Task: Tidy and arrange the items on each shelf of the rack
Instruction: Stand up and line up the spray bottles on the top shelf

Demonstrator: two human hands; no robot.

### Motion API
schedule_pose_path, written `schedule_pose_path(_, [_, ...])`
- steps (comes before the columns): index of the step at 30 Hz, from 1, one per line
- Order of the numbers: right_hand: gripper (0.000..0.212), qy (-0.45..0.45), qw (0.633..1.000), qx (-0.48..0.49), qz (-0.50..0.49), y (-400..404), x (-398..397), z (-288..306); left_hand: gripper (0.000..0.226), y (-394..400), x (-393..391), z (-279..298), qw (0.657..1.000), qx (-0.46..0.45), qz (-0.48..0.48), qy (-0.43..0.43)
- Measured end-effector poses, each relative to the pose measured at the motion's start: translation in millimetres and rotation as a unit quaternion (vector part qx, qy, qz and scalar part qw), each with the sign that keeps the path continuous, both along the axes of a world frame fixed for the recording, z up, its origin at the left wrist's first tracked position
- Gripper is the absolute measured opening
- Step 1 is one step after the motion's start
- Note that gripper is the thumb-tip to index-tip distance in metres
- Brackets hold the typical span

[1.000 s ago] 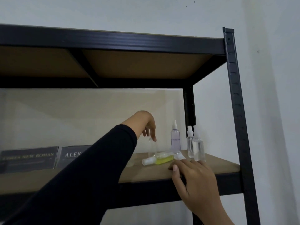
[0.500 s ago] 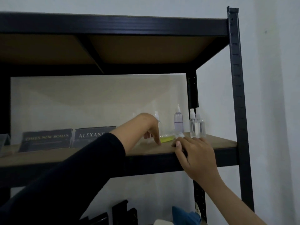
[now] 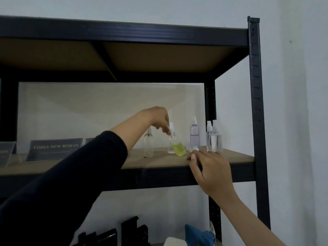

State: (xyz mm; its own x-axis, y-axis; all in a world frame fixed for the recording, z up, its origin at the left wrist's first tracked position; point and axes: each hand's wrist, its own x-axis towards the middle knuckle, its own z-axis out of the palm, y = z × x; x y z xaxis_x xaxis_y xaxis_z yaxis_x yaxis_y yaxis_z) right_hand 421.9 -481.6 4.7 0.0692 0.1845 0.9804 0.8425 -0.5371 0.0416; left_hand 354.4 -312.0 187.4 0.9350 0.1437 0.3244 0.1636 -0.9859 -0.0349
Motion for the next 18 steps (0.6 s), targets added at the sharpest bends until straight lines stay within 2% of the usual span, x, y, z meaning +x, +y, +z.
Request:
schedule_pose_path(5, [0.036, 0.001, 1.000, -0.001, 0.002, 0.8, 1.4, -1.0, 0.035, 8.5, 0.7, 4.3, 0.999, -0.030, -0.022, -0.028])
schedule_pose_path(10, [0.038, 0.001, 1.000, 0.003, -0.003, 0.9, 1.5, -1.0, 0.041, 15.6, 10.1, -5.8, 0.992, -0.065, -0.037, -0.100])
schedule_pose_path(18, [0.039, 0.007, 1.000, -0.003, -0.010, -0.1, 1.0, -0.6, 0.045, 12.2, 15.6, -17.8, 0.985, -0.099, -0.058, -0.130])
